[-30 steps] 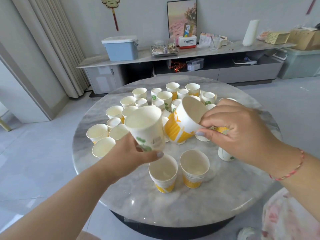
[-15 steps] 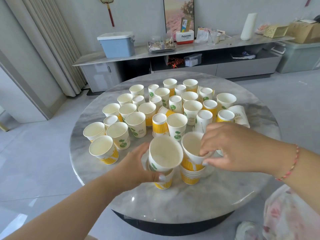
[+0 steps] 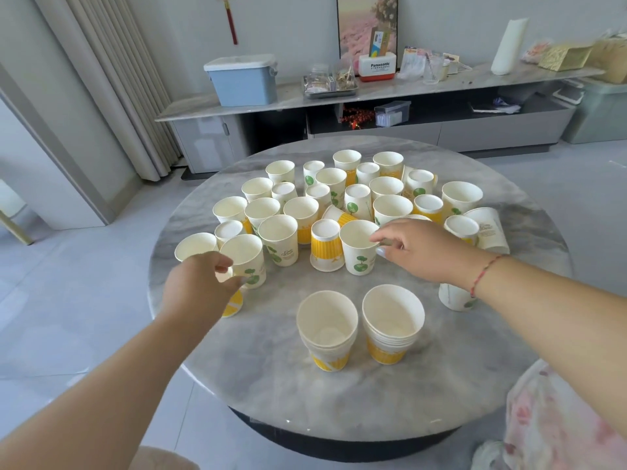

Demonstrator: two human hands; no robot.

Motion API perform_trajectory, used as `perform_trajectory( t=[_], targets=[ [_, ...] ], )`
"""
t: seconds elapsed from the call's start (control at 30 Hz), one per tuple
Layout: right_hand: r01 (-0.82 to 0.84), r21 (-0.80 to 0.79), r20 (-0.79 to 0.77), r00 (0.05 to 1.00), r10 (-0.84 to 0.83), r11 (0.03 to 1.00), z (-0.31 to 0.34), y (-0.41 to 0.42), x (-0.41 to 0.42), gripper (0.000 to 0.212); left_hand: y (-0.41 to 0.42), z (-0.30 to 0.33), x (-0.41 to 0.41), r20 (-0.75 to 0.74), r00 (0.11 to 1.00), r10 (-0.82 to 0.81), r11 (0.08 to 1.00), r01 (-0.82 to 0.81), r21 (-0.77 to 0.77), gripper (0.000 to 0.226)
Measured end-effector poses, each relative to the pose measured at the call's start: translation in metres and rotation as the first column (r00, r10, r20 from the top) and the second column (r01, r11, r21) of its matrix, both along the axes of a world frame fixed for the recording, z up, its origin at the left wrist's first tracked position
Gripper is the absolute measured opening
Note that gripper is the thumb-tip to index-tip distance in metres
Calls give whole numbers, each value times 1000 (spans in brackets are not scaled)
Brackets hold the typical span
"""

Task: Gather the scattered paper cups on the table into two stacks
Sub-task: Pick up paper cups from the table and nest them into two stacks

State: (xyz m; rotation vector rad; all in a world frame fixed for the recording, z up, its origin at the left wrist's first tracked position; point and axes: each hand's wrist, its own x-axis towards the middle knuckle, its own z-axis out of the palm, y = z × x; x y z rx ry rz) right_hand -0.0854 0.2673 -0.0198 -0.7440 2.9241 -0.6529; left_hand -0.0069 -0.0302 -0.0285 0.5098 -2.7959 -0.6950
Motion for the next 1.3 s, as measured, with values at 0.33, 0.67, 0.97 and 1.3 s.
perform_trajectory(
  t=[0.33,0.67,0.97,1.3],
  targets=[
    [16,94,70,997,-23,995,-23,-19,-17,24,-15,-9,3,193,981,21,958,35,-284,22],
    [-89,-282,-291,957,3,955,64,12,53,14,25,57,48,-367,790,-491,871,431,-236,14],
    [-290,-118,-192,945,264,950,51,36,75,26,45,37,49,-211,647,-733,681,693,-238,15],
    [-49,-91,-136,990,37,995,18,56,64,33,47,23,33,-88,780,-619,785,611,-102,30]
  ],
)
